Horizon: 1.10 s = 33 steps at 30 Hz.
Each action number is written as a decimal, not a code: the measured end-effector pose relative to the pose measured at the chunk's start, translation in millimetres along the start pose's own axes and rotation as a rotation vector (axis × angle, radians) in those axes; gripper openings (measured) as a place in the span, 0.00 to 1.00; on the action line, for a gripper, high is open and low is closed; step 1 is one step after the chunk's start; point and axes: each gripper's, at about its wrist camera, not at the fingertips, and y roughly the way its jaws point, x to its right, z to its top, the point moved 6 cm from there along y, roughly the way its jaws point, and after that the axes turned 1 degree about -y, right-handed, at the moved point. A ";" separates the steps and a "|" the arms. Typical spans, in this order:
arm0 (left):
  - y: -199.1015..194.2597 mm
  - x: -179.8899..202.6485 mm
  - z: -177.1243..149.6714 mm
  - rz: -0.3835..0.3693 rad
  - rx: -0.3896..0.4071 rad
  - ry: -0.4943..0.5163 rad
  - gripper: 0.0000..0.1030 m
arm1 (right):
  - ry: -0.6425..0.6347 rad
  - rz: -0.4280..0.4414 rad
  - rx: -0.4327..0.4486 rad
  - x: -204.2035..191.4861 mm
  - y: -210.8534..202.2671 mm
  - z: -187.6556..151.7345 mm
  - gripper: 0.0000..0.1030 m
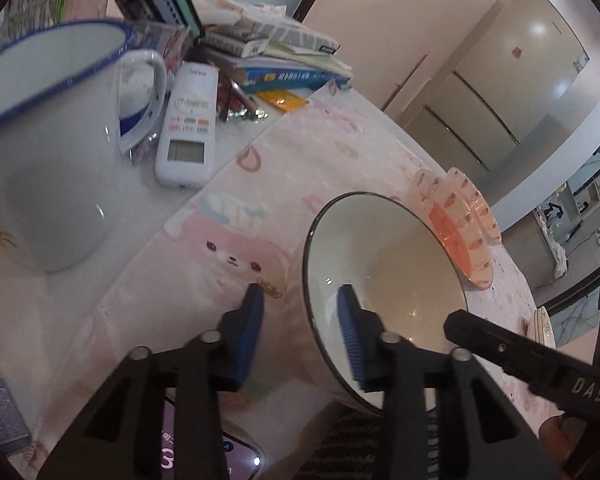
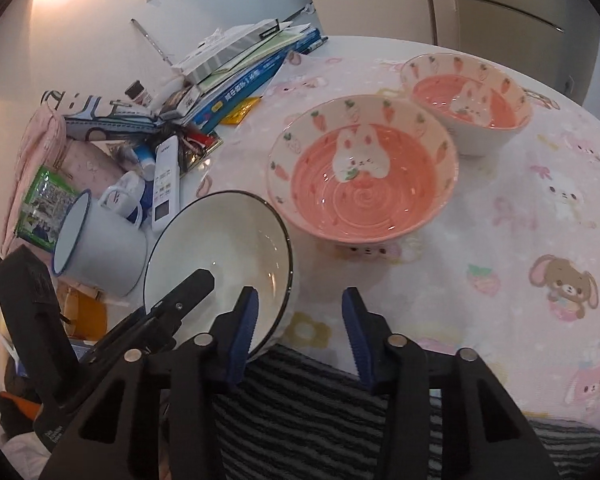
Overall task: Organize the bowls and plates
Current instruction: 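Close both tools on the rim of the dark-rimmed white bowl, then lift the white bowl with both tools toward the pink bunny bowl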
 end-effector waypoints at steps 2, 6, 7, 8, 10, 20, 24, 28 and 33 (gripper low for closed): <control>1.0 1.0 0.1 -0.012 -0.004 -0.008 0.26 | -0.008 0.033 -0.021 -4.7 8.9 -1.7 0.27; 1.5 5.5 -2.6 0.024 0.001 0.030 0.16 | 0.017 0.072 -0.042 -5.2 16.8 -3.4 0.21; 0.6 6.5 -3.4 0.023 0.005 0.038 0.16 | 0.014 0.066 -0.045 -4.8 17.2 -4.0 0.21; 0.8 7.7 -2.1 0.020 0.009 0.042 0.16 | 0.011 0.061 -0.047 -4.3 17.0 -4.4 0.20; 0.1 10.5 -1.6 0.025 0.016 0.060 0.15 | -0.013 0.032 -0.045 -5.8 17.2 -6.0 0.19; -47.5 39.4 7.1 0.082 0.132 0.157 0.15 | -0.071 0.032 0.043 -16.5 -31.1 0.8 0.16; -69.8 63.5 21.0 0.043 0.156 0.189 0.15 | -0.061 0.047 0.160 -14.1 -84.9 17.2 0.16; -97.0 99.5 38.1 0.014 0.222 0.227 0.15 | -0.071 0.043 0.250 -8.9 -133.8 40.0 0.16; -128.8 154.5 69.0 -0.028 0.288 0.261 0.15 | -0.028 0.043 0.384 4.3 -185.4 66.3 0.15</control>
